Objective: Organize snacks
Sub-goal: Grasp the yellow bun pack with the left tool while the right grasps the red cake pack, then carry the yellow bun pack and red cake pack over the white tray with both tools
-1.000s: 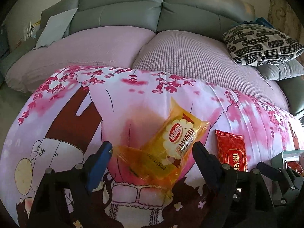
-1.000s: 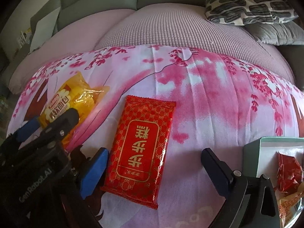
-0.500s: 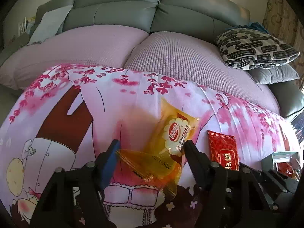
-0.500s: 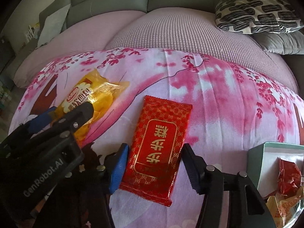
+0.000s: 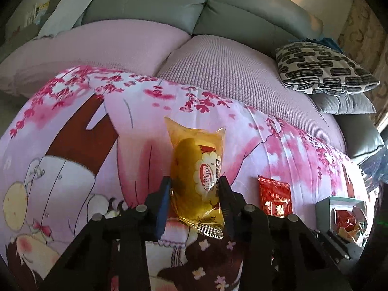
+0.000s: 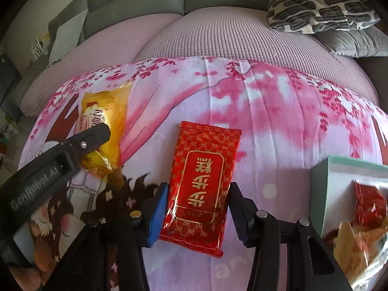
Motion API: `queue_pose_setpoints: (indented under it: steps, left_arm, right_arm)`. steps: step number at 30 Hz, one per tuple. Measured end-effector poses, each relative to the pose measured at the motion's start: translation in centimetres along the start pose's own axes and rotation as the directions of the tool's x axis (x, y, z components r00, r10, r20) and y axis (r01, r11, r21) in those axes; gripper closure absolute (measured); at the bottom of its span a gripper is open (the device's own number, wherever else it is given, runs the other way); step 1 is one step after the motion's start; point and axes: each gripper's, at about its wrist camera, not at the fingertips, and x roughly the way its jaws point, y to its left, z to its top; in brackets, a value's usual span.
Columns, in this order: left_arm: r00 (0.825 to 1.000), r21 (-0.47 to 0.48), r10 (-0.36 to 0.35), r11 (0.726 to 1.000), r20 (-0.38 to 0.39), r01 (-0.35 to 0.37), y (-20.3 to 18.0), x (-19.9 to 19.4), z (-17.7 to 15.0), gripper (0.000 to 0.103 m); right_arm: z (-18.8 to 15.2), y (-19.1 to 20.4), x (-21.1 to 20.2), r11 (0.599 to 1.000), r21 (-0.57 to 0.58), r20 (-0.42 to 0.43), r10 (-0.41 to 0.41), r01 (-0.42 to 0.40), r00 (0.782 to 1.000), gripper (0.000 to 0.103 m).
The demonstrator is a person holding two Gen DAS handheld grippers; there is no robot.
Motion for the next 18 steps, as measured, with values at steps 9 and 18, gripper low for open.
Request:
queue_pose_setpoints:
  steps: [9,18]
  left_arm:
    - [0.999,-0.034,0.019,0.999,-0.028,-0.020,0.6,-2.1,-0.6,0.065]
    - [0.999,-0.070,0.052,0.996,-0.003,-0.052,0.8,-6.5,-2.2,0.065]
  right_arm:
    - [-2.3,-0.7,-2.1,0.998,0.044,-0.009,0.037,-0.037,0.999,0.053]
    - [-5.2,-1.9,-6.5,0.992,0.090,0.040,0.082,-0.086,0.996,0.053]
